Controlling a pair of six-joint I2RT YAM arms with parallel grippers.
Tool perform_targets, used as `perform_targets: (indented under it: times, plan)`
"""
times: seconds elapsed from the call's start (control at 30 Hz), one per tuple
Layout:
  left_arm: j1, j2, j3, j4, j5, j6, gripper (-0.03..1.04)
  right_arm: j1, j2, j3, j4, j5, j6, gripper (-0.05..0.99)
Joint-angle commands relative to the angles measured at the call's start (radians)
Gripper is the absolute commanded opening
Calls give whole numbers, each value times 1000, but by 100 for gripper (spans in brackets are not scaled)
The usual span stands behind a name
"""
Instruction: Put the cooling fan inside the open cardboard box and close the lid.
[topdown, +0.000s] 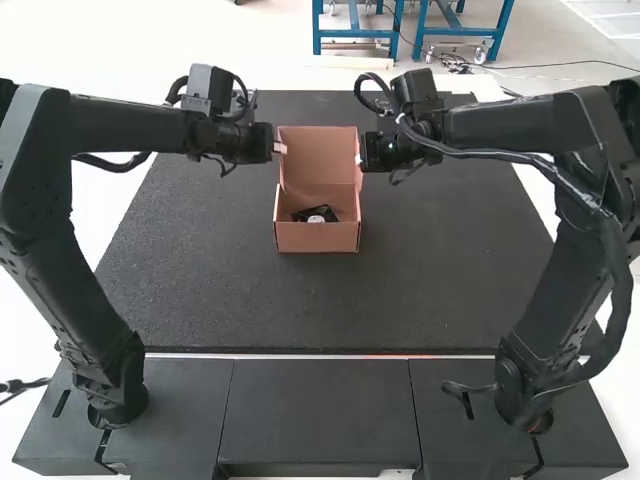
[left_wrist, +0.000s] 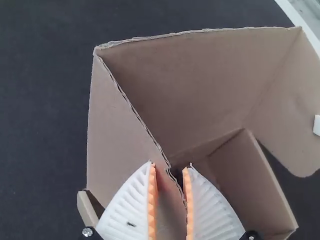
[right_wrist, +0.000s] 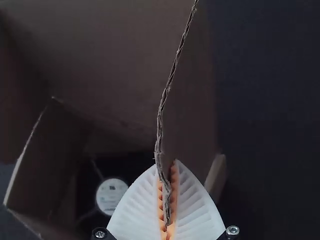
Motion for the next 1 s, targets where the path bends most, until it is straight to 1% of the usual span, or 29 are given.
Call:
perform_targets:
  times: [0.0,0.1,0.3,0.5,0.57,0.73,0.97]
  plan:
    - [-28,-41,-43,4,26,-4,16,32,-31,-29,6,-34,5,5]
    - [-34,-67,-81,15,26,-4,16,43,-40,-49,7,-34,8,5]
    - [-28,-116,-134,24,28,3,16,72,-65,-86,13,-33,28,5]
    - [-25,-161,-173,16,36,22,16,104,-78,-135,29,-33,28,5]
    - [-21,-172,-189,12,48,29,16,106,-86,-150,35,-33,28,5]
    - [-19,-202,-235,15,51,29,16,113,-103,-195,46,-33,21,5]
    - [-19,-234,-292,24,57,45,16,123,-131,-261,79,-31,21,6]
